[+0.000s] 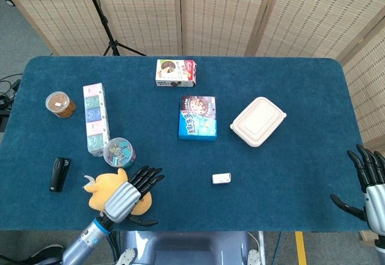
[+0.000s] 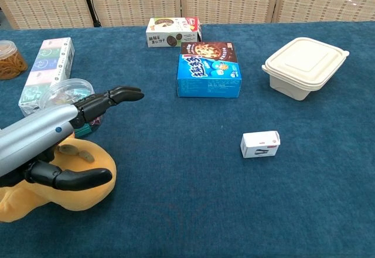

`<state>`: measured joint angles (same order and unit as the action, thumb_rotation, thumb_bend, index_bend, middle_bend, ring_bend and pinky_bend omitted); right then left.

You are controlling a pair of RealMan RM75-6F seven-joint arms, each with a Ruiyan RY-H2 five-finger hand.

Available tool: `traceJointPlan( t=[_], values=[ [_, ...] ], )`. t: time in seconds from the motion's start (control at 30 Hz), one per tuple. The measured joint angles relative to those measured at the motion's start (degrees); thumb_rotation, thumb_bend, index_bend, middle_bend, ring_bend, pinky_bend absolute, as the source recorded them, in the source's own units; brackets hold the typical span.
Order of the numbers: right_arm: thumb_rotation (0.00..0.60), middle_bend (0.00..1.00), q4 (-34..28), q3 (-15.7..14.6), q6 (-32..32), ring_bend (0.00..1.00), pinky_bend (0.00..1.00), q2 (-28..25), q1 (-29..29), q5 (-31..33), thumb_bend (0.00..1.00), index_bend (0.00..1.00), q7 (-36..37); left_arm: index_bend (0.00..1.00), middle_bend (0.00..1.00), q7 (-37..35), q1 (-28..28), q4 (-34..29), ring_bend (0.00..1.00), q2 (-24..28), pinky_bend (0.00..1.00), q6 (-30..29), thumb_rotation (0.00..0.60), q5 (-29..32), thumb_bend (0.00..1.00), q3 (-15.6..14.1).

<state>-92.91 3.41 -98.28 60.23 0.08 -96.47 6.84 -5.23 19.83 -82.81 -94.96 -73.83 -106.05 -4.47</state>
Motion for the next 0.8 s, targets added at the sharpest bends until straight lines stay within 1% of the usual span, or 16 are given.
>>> traceJointPlan(
  t=[0.23, 0.43, 0.8],
  values=[
    [0.6, 0.0, 0.1, 0.1, 0.3, 0.0, 0.0, 0.2, 0.1, 0.3, 0.0, 0.0, -0.3, 0.0, 0.0, 0.8, 0.4, 2.2, 0.0, -1.2, 0.0, 1.5, 0.071, 3.0, 0.0, -0.1],
    [0.6, 0.0, 0.1, 0.1, 0.7, 0.0, 0.0, 0.4, 0.2, 0.4, 0.0, 0.0, -0.8, 0.0, 0.0, -0.7, 0.6, 5.6, 0.0, -1.7, 0.0, 2.0, 0.074, 5.0, 0.0, -0.2],
    [0.6, 0.0, 0.0, 0.0, 0.7, 0.0, 0.0, 0.6, 0.3, 0.2, 0.0, 0.0, -1.5, 0.0, 0.0, -3.9, -0.4, 10.4, 0.0, -0.3, 0.0, -1.3, 0.072, 6.4, 0.0, -1.0]
  ],
)
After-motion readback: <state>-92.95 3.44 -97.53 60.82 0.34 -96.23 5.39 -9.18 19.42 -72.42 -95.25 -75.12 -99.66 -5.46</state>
